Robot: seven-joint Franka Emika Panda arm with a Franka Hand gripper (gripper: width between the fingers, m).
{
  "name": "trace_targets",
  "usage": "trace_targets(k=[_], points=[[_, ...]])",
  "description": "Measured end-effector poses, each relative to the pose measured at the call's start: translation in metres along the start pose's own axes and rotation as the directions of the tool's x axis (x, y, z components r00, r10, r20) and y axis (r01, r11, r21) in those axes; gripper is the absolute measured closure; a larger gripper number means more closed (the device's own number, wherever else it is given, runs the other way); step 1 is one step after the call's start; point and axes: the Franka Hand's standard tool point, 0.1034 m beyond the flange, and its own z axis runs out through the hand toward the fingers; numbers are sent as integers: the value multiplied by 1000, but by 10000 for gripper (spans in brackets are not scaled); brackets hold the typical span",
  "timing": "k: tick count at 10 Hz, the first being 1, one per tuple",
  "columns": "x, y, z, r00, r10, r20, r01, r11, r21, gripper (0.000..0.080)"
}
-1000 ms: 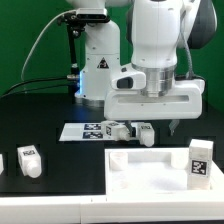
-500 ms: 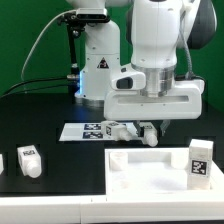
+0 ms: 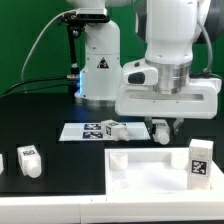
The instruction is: Assemble square table
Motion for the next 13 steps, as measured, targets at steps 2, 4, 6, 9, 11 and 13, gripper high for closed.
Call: trace_targets(k=[2,4,6,9,11,13], points=[[14,-13,-13,1000,-18,-24,19,1000,18,515],[12,-8,-9,991,-136,-19,136,991,6,515],[13,-21,-12,952,-294,-79,295,956,-9,515],[13,-51,-15,761,-610,-221,607,790,-91,515],[15,-43,-13,708,-680,-191,673,732,-110,515],[16,-42,-12,621,-765,-172,752,643,-143,515]])
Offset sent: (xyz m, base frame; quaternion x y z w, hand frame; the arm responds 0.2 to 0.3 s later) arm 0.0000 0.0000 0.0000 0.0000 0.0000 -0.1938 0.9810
